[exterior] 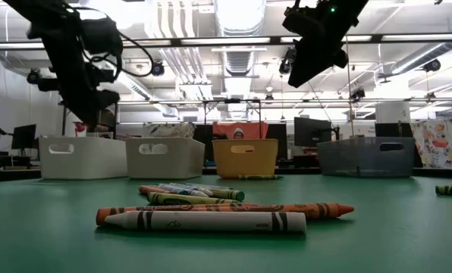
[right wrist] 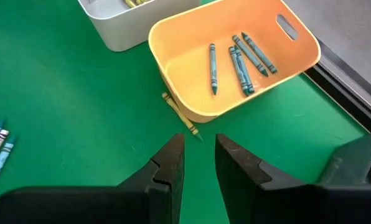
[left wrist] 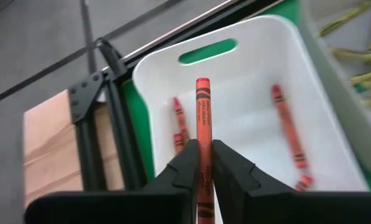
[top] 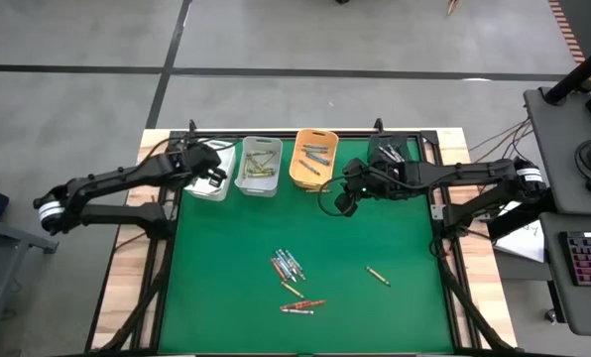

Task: Sort crayons
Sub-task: Put the orange crayon into the white bin, then put the green crayon into the gray bin

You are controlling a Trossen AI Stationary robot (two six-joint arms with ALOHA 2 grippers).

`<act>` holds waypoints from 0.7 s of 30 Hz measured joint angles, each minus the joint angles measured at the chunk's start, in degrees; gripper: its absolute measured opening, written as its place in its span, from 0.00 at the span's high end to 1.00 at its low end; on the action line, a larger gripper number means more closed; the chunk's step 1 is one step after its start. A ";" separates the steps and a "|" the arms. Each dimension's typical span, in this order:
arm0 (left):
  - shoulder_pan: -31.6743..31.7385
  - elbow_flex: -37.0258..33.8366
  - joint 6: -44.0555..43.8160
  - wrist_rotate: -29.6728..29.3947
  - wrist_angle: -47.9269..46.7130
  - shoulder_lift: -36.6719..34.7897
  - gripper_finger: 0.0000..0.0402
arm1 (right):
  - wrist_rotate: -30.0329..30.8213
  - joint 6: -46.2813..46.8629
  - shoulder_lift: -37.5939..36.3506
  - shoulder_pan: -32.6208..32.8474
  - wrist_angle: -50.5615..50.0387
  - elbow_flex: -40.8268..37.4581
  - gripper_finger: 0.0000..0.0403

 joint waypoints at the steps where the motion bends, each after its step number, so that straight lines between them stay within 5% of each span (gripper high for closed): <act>1: 0.25 0.03 0.02 -0.60 -0.02 0.84 0.94 | 0.00 0.00 0.00 0.00 0.05 0.00 0.80; 13: -0.31 1.51 0.02 -1.71 0.27 4.88 0.84 | -0.50 0.07 0.00 0.00 0.20 0.00 0.80; 21: -8.48 1.51 -2.55 -1.01 1.07 2.05 0.84 | -5.03 3.04 0.00 0.70 0.26 0.00 0.80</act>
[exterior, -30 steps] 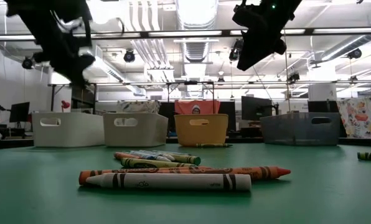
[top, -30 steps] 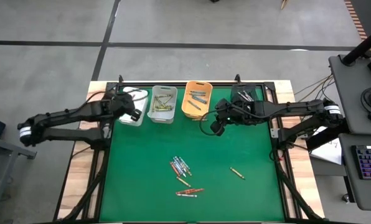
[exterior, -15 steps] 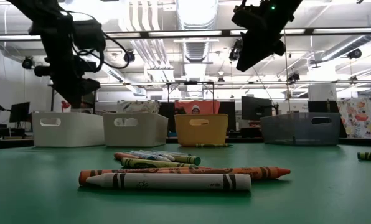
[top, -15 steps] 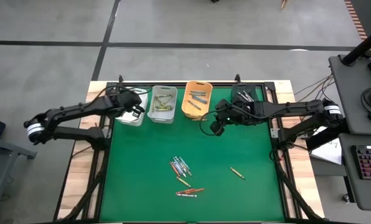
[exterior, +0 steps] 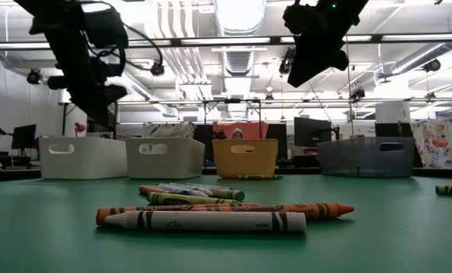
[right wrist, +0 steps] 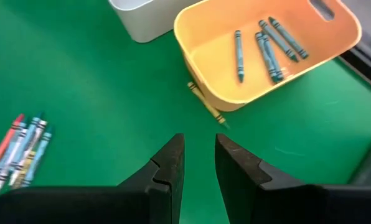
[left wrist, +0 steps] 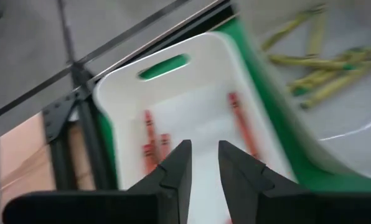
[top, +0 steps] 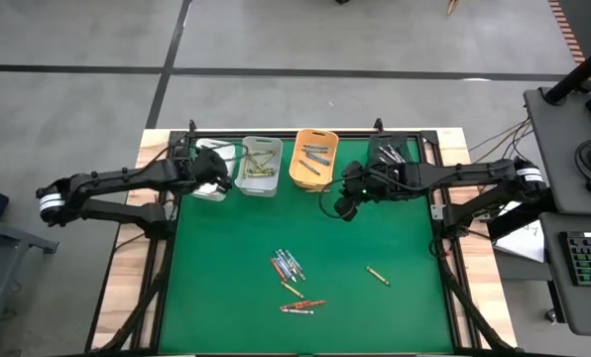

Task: Sort crayons
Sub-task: Put the green crayon into the gray bin

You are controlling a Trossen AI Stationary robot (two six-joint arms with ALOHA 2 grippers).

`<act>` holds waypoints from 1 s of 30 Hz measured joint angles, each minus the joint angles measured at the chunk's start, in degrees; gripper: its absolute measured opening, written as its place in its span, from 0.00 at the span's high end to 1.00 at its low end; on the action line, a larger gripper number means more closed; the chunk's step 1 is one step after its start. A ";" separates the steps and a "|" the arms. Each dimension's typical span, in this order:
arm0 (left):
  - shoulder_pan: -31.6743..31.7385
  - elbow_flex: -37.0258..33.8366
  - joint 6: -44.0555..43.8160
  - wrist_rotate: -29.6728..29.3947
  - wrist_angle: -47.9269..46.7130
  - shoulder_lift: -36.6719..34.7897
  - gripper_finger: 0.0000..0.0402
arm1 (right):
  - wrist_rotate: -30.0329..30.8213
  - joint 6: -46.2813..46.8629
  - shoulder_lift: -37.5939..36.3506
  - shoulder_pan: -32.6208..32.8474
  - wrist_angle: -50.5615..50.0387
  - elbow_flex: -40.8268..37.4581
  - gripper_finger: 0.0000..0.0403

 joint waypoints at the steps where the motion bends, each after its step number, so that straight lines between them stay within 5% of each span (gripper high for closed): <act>1: -1.65 0.00 -0.49 -0.01 0.32 -0.26 0.84 | 0.00 0.72 0.00 0.33 0.10 -0.02 0.80; 15: -24.30 0.00 0.08 -1.64 18.17 -0.74 0.84 | -1.33 9.93 0.00 7.08 1.52 -1.04 0.80; 26: -27.49 0.00 9.67 -3.44 29.18 0.76 0.85 | -12.15 19.96 3.74 12.84 2.49 -2.50 0.80; 30: -27.49 0.00 11.38 -5.89 30.87 1.79 0.85 | -21.36 23.89 9.20 14.93 2.17 -2.47 0.80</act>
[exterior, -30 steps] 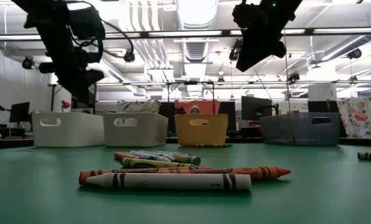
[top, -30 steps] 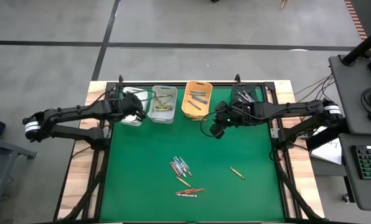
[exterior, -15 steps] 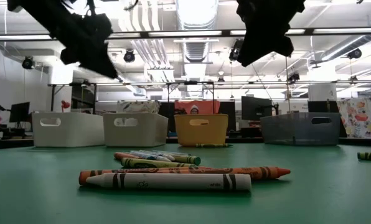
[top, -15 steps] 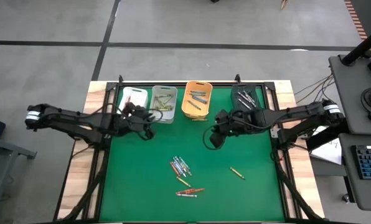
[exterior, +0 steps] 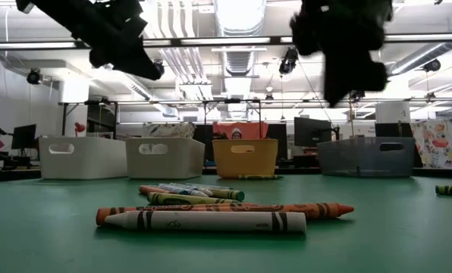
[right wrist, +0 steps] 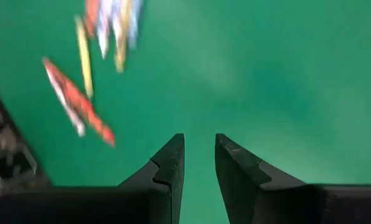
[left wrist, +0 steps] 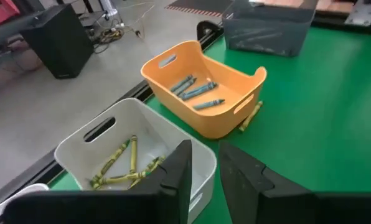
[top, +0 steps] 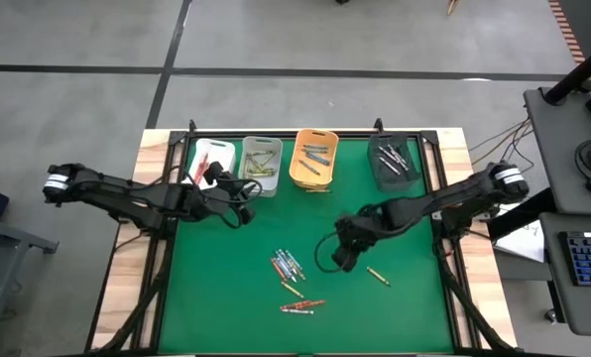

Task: Sort crayons
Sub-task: Put the green crayon into the gray bin

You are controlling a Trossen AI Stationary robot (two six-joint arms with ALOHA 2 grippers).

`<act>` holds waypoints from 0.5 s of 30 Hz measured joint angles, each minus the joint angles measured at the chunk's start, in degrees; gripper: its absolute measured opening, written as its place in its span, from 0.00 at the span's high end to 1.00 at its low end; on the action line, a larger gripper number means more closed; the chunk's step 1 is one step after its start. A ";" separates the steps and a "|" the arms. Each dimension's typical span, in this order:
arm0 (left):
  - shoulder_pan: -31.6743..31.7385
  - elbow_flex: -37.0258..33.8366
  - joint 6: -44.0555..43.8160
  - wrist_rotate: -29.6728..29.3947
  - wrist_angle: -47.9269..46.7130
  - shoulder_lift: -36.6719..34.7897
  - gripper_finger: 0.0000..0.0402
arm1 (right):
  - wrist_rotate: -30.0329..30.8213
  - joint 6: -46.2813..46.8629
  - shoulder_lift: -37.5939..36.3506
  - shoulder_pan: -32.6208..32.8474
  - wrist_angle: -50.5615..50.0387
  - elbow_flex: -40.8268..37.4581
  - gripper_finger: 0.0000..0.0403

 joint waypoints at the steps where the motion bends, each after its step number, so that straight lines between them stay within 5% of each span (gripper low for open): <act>1: 0.00 0.00 0.36 -0.25 0.04 0.25 0.85 | -3.17 1.45 1.47 0.45 -0.59 0.00 0.80; 6: 0.00 0.00 2.53 -0.35 0.55 0.56 0.85 | -12.75 8.50 7.44 3.70 -8.82 0.83 0.80; 11: 0.02 0.00 4.86 -0.41 0.96 0.56 0.85 | -13.76 13.30 11.56 7.10 -22.30 3.77 0.80; 15: 0.02 0.00 6.26 -2.04 1.23 0.56 0.85 | -13.61 13.87 13.21 9.03 -23.28 4.60 0.80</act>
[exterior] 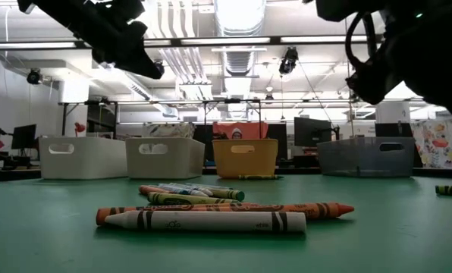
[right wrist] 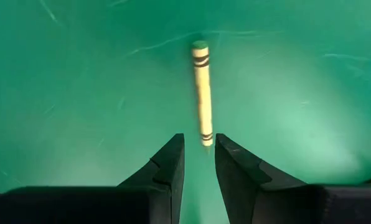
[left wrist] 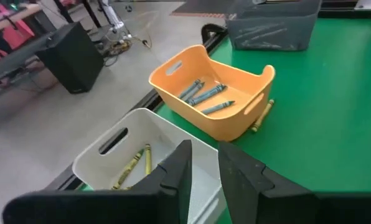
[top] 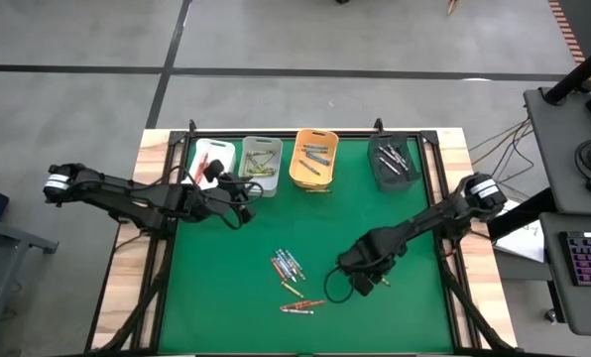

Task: Sort crayons
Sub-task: Put the green crayon into the gray bin

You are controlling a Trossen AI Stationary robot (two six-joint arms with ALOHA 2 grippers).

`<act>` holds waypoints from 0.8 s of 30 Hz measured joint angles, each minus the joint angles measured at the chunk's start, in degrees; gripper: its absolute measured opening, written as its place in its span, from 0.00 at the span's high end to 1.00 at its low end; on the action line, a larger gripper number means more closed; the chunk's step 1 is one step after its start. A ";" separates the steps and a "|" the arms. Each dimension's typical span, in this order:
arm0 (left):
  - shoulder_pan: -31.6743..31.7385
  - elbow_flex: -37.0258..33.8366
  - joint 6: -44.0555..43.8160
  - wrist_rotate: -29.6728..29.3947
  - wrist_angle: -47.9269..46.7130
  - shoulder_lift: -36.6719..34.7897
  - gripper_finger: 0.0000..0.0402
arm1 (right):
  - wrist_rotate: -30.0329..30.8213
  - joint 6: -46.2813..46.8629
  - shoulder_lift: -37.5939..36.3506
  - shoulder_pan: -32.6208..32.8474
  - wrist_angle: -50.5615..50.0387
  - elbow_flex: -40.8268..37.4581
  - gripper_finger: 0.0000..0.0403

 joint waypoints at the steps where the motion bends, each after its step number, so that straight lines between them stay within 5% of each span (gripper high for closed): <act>1: 0.00 0.00 0.03 -0.61 -0.02 0.00 0.85 | 0.12 0.32 0.38 0.32 0.34 0.01 0.80; 24: 0.04 0.00 1.09 -2.66 0.04 0.00 0.85 | 10.85 -1.15 3.87 1.05 5.67 -0.64 0.80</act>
